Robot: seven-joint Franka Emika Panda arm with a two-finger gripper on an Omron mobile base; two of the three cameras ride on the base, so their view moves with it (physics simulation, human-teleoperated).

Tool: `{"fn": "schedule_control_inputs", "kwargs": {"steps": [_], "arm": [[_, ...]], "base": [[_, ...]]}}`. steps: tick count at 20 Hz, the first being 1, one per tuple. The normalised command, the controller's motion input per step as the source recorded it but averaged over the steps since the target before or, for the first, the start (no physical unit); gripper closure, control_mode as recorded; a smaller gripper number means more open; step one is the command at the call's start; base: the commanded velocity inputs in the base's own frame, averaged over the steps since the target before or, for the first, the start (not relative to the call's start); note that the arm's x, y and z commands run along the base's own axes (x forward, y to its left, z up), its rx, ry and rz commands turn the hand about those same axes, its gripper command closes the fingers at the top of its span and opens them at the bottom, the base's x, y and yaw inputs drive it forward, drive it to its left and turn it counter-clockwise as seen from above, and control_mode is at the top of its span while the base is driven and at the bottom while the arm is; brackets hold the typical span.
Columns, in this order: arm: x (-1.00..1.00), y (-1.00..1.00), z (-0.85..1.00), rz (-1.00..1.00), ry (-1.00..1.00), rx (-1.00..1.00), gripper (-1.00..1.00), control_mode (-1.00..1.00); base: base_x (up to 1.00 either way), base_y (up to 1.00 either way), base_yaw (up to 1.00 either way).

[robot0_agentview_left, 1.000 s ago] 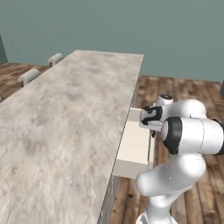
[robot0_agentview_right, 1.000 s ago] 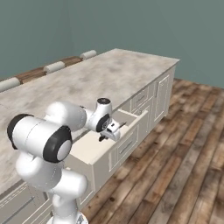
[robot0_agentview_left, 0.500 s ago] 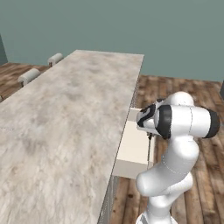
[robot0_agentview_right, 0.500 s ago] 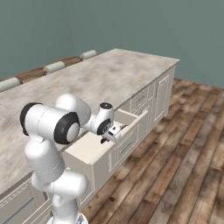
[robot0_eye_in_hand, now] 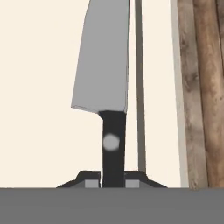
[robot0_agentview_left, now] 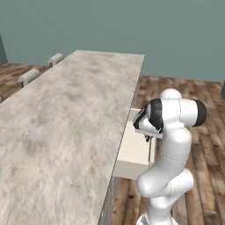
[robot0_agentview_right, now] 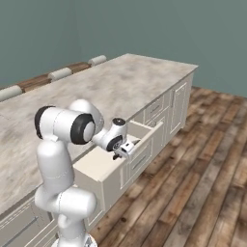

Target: Pick up the metallic utensils from the counter and place them in the open drawer. Make sure not to pick up any wooden utensils.

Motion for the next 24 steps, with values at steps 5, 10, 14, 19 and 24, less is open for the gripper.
{"fn": "schedule_control_inputs", "kwargs": {"steps": [5, 10, 14, 19, 24], "arm": [[0.19, -0.08, -0.49, 0.0, 0.0, 0.0, 1.0, -1.0], [-0.05, -0.56, -0.48, 0.0, 0.0, 0.0, 1.0, -1.0], [-0.42, -1.0, -0.3, 0.0, 0.0, 0.04, 1.0, -1.0], [-0.46, -1.0, -0.31, 0.0, 0.0, 0.07, 1.0, -1.0], [-0.33, -0.61, -0.07, 0.04, 0.0, 0.06, 1.0, -1.0]], "base": [[0.0, 0.0, 0.0], [0.0, 0.0, 0.0], [0.0, 0.0, 0.0], [0.0, 0.0, 0.0], [0.0, 0.0, 0.0]]}}
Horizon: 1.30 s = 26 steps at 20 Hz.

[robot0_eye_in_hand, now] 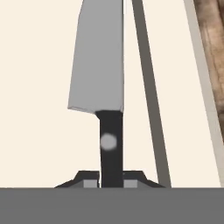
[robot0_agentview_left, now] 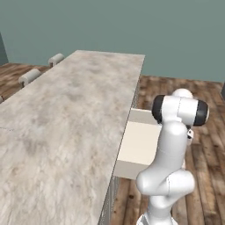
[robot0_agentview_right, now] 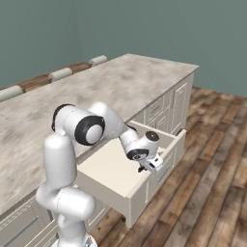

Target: Pick up the metallic utensils from the counter and place them in the open drawer. Make sure not to pick up any wooden utensils.

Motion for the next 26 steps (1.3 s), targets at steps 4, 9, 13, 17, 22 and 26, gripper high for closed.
{"fn": "schedule_control_inputs", "kwargs": {"steps": [4, 9, 13, 17, 22, 26], "arm": [[-0.24, 0.13, 0.33, 0.1, -0.04, -0.02, 1.0, -1.0], [-0.07, 0.63, 0.46, 0.14, -0.05, -0.13, 1.0, -1.0], [0.0, 0.62, 0.23, 0.1, -0.01, -0.18, 1.0, -1.0], [0.04, 0.36, 0.0, 0.04, 0.0, -0.11, 1.0, -1.0], [0.33, 0.09, -0.03, 0.0, 0.02, -0.01, 1.0, -1.0], [0.39, -0.02, 0.0, 0.01, 0.03, 0.03, 1.0, -1.0]], "base": [[0.0, 0.0, 0.0], [0.0, 0.0, 0.0], [0.0, 0.0, 0.0], [0.0, 0.0, 0.0], [0.0, 0.0, 0.0], [0.0, 0.0, 0.0]]}}
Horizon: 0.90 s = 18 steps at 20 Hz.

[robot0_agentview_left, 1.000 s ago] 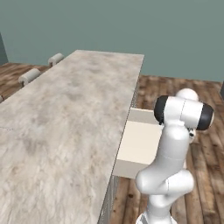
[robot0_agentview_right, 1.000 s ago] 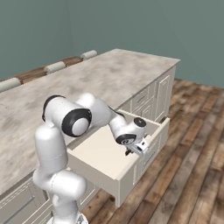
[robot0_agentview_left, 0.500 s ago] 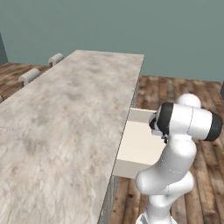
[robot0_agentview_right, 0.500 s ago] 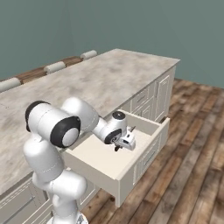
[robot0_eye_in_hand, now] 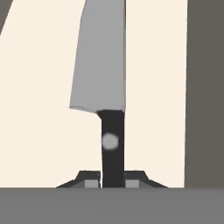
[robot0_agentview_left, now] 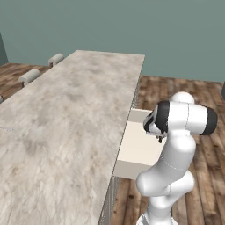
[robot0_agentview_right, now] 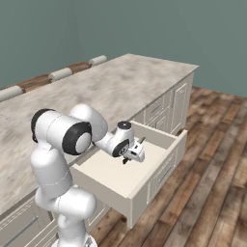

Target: Pick up the metallic utensils from the counter and place them in the open drawer. Make sure not to pick up any wooden utensils.

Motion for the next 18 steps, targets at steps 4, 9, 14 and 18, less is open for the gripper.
{"fn": "schedule_control_inputs", "kwargs": {"steps": [4, 9, 14, 18], "arm": [[0.33, -0.18, -0.1, 0.05, 0.06, 0.08, 1.0, -1.0], [0.25, -0.19, -0.33, 0.08, 0.01, 0.06, 1.0, -1.0], [0.29, -0.12, -0.52, 0.09, 0.0, 0.01, 1.0, -1.0], [0.33, 0.0, -0.49, 0.08, 0.0, 0.0, 1.0, -1.0]], "base": [[0.0, 0.0, 0.0], [0.0, 0.0, 0.0], [0.0, 0.0, 0.0], [0.0, 0.0, 0.0]]}}
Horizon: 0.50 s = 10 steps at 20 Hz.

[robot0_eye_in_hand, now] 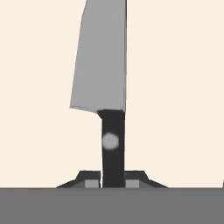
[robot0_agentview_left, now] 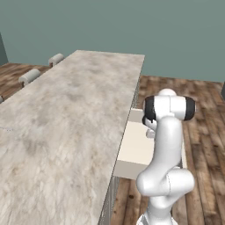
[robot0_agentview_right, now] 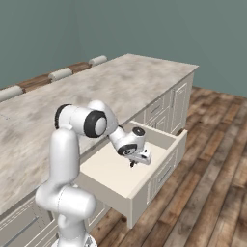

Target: Pick up the metallic utensils from the counter and place them in the open drawer. Make sure not to pick up any wooden utensils.

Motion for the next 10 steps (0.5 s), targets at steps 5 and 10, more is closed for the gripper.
{"fn": "schedule_control_inputs", "kwargs": {"steps": [5, 10], "arm": [[0.28, 0.0, -0.37, 0.07, 0.01, 0.0, 1.0, -1.0], [0.28, 0.0, -0.33, 0.03, 0.0, 0.0, 1.0, -1.0]], "base": [[0.0, 0.0, 0.0], [0.0, 0.0, 0.0]]}}
